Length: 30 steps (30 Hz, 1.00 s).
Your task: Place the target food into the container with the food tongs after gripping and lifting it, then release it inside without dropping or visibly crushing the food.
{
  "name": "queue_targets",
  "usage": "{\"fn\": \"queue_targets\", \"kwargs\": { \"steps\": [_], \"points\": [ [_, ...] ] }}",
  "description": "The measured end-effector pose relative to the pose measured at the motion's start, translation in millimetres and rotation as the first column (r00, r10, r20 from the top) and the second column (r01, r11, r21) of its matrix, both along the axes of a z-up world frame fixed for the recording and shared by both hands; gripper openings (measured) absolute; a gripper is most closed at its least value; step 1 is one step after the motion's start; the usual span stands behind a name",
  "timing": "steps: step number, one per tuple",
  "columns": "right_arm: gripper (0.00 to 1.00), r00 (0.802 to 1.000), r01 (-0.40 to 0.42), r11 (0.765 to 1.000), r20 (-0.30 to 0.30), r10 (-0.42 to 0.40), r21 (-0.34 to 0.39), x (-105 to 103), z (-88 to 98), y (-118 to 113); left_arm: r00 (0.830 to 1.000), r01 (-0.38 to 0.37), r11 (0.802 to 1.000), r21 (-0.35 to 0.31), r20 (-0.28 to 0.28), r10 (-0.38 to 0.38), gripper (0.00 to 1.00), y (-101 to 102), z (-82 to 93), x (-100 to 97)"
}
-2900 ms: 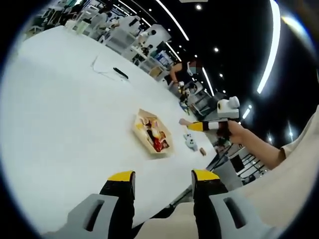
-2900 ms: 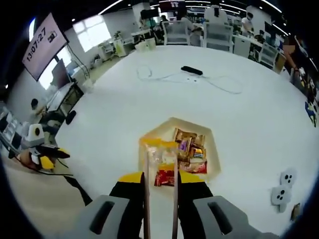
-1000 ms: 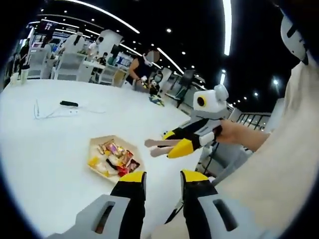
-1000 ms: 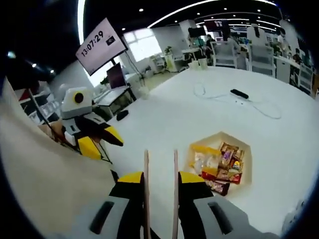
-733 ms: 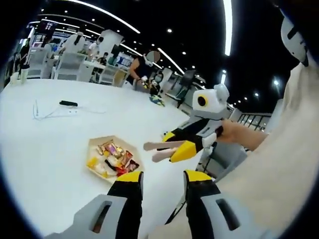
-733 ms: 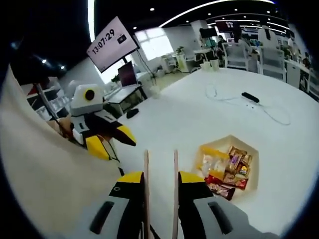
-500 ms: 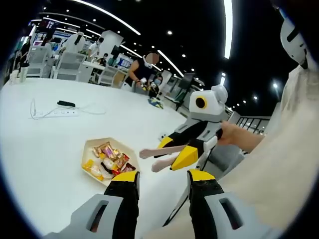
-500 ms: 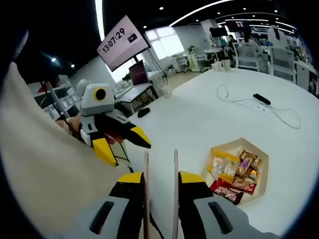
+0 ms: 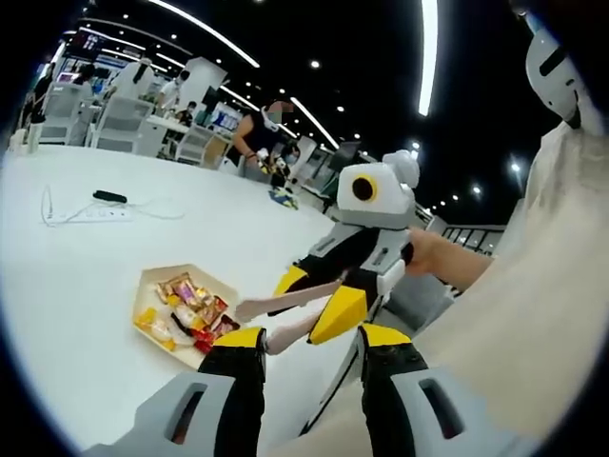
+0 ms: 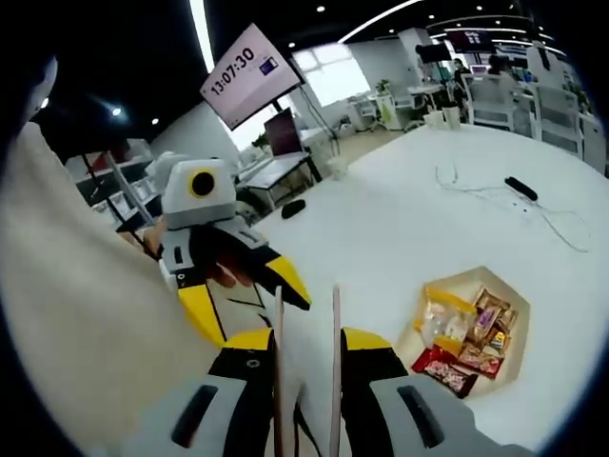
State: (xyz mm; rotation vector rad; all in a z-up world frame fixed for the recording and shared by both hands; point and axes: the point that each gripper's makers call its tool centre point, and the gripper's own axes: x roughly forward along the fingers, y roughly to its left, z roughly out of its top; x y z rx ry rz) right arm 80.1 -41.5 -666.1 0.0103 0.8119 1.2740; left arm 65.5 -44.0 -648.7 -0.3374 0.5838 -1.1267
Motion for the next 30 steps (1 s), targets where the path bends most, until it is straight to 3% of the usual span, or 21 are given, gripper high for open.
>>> {"fn": "queue_targets", "kwargs": {
  "steps": [17, 24, 30],
  "points": [
    [0.25, 0.999, -0.033, 0.999, 0.007, 0.033, -0.011, -6, -1.9, -3, 1.0, 0.012, 1.0, -0.015, 0.006, -0.012, 0.38, -10, 1.9, 0.2],
    [0.25, 0.998, -0.035, 0.999, 0.054, 0.035, 0.007, -4, 9.6, -2, 0.999, 0.0, 1.0, -0.028, 0.05, 0.002, 0.36, -8, 13.3, 0.8],
    [0.25, 0.997, -0.035, 0.999, 0.064, 0.035, 0.003, -7, 7.7, -4, 0.998, -0.009, 0.999, -0.038, 0.054, 0.011, 0.34, -8, 10.8, -1.6]
  ]
}}
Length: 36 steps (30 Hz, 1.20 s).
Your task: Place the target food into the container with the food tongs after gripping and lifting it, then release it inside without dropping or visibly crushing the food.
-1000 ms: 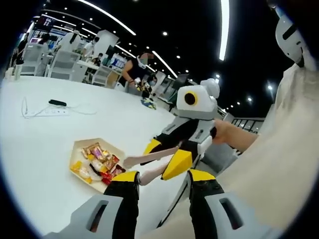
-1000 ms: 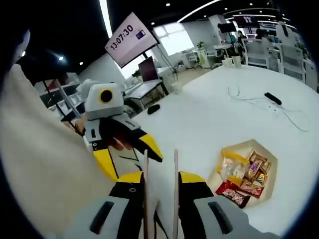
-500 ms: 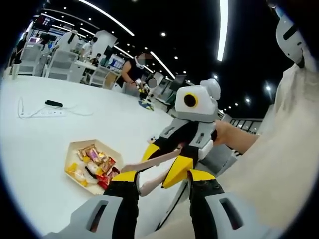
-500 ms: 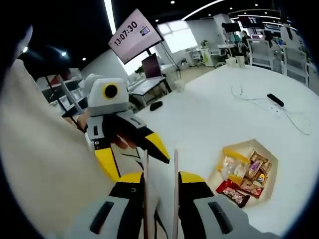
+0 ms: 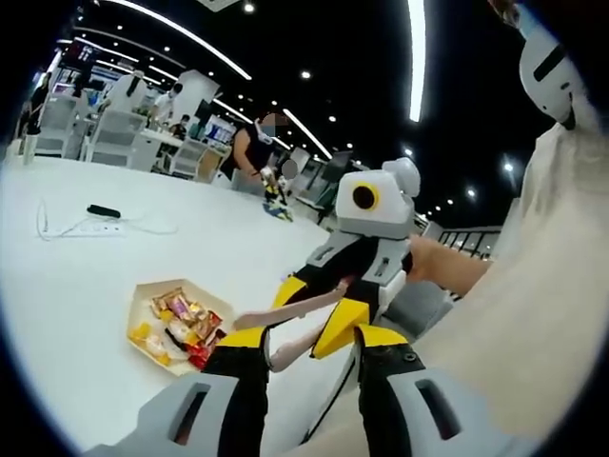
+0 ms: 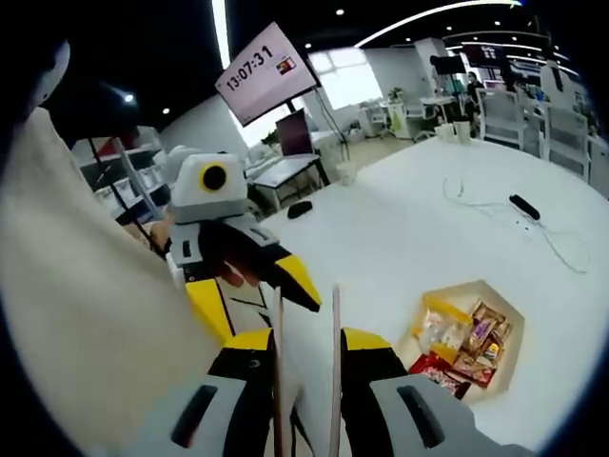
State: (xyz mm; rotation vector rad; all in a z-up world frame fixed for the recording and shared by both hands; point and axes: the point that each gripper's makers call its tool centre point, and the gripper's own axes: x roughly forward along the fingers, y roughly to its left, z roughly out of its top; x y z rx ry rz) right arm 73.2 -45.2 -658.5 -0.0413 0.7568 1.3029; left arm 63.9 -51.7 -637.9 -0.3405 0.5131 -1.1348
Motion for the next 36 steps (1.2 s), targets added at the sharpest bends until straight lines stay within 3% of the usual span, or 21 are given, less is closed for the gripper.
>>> {"fn": "queue_targets", "kwargs": {
  "steps": [19, 21, 36],
  "points": [
    [0.26, 1.0, -0.015, 1.0, 0.027, 0.015, 0.019, -3, 7.1, -5, 0.999, -0.029, 0.999, 0.027, 0.019, 0.028, 0.18, 14, -4.2, -1.8],
    [0.26, 0.999, -0.028, 1.0, 0.036, 0.027, 0.006, -7, 6.0, -5, 0.999, -0.02, 0.999, 0.025, 0.027, 0.02, 0.13, 14, -4.0, -2.8],
    [0.28, 0.996, -0.081, 0.996, 0.027, 0.08, 0.027, -21, 6.5, -3, 0.999, 0.037, 0.999, -0.009, 0.038, -0.037, 0.06, 16, 1.3, -21.6]
  ]
}}
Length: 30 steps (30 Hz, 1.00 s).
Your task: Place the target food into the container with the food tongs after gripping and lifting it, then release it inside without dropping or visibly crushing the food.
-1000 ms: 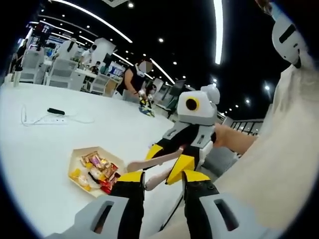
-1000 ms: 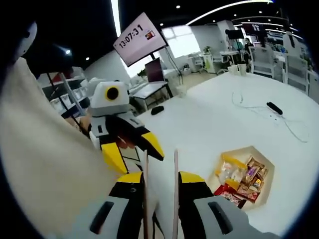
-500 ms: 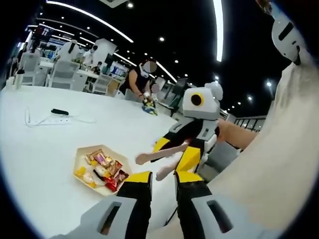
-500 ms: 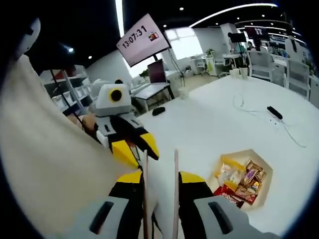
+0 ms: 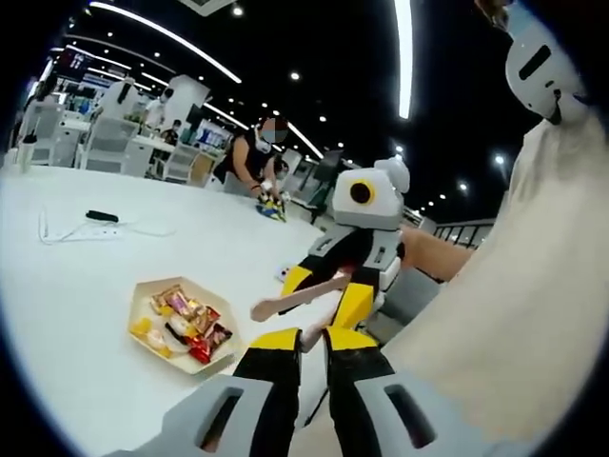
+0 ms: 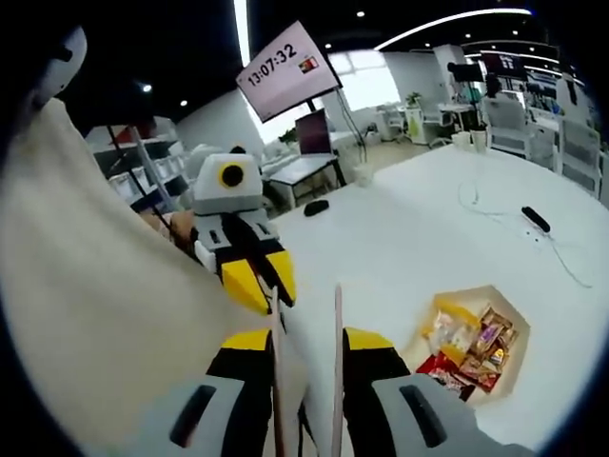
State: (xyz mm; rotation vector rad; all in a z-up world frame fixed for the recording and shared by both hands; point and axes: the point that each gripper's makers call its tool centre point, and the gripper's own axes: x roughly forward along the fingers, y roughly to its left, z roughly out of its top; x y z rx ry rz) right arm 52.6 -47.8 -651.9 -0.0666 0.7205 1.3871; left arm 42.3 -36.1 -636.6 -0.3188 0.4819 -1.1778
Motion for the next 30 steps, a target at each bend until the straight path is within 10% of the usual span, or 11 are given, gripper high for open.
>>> {"fn": "queue_targets", "kwargs": {
  "steps": [30],
  "points": [
    [0.35, 0.999, 0.042, 0.995, -0.005, -0.042, 0.091, 9, -3.3, 0, 0.994, 0.106, 0.994, -0.033, -0.031, -0.107, 0.0, 0, 6.6, 1.1]
  ]
}}
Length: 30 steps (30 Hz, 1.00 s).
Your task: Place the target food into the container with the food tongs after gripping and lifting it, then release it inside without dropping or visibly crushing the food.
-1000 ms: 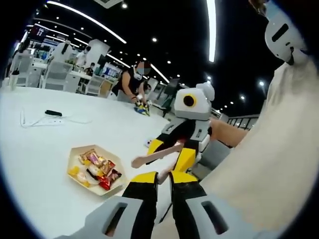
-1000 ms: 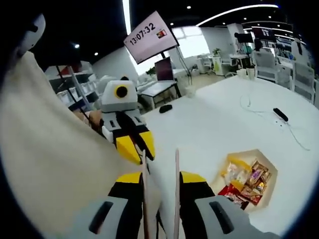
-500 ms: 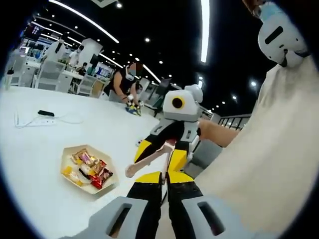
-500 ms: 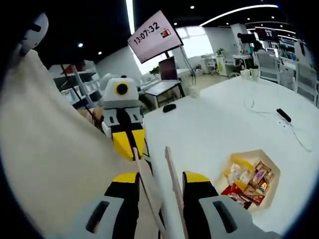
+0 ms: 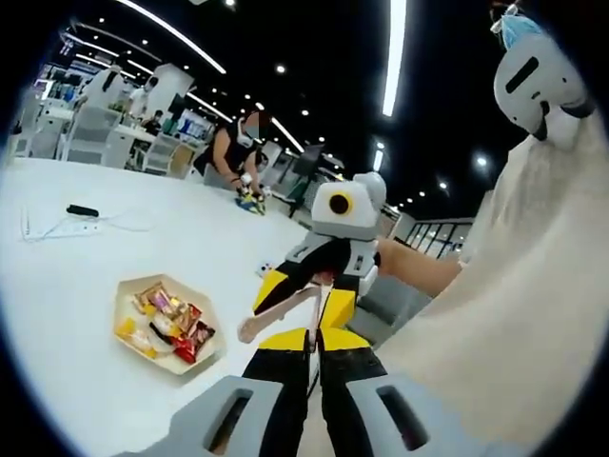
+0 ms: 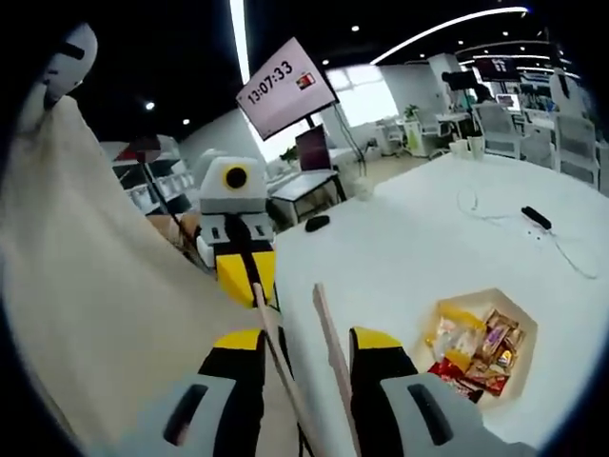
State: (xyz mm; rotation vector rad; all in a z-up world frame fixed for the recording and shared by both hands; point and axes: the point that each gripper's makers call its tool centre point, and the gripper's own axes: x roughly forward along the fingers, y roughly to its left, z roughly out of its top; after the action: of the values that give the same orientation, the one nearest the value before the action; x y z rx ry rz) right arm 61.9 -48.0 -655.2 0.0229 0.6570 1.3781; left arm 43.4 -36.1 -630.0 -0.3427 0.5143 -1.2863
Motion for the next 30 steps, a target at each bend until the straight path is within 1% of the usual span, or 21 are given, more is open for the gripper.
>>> {"fn": "queue_targets", "kwargs": {
  "steps": [5, 7, 9, 13, 22, 27, 30],
  "points": [
    [0.35, 1.0, 0.01, 1.0, -0.014, -0.01, 0.009, 3, -2.1, -5, 1.0, 0.009, 1.0, -0.008, -0.007, -0.009, 0.0, -5, -2.4, 1.6],
    [0.35, 1.0, 0.003, 1.0, -0.021, -0.003, 0.008, 2, -4.7, -6, 1.0, 0.019, 1.0, -0.011, -0.01, -0.019, 0.0, -7, -3.5, 1.3],
    [0.34, 1.0, -0.006, 1.0, -0.03, 0.007, 0.008, 1, -5.8, -6, 0.999, 0.03, 0.999, -0.011, -0.018, -0.031, 0.0, -6, -4.6, 1.2],
    [0.33, 0.999, -0.014, 1.0, -0.029, 0.014, 0.014, 0, -4.0, -5, 0.998, 0.054, 0.998, -0.007, -0.02, -0.054, 0.0, -2, -1.7, 1.9],
    [0.31, 0.999, 0.036, 0.999, -0.038, -0.034, 0.029, 4, -11.2, -12, 0.997, 0.079, 0.997, 0.015, -0.01, -0.079, 0.0, 0, -2.8, 7.2],
    [0.3, 0.997, 0.058, 0.998, -0.048, -0.057, 0.016, 4, -20.8, -17, 0.997, 0.076, 0.997, 0.021, -0.012, -0.076, 0.0, 1, -6.1, 11.5],
    [0.27, 0.996, 0.07, 0.997, -0.053, -0.069, 0.013, 3, -22.7, -22, 0.997, 0.075, 0.997, 0.026, -0.015, -0.075, 0.0, 2, -8.5, 12.7]
  ]
}}
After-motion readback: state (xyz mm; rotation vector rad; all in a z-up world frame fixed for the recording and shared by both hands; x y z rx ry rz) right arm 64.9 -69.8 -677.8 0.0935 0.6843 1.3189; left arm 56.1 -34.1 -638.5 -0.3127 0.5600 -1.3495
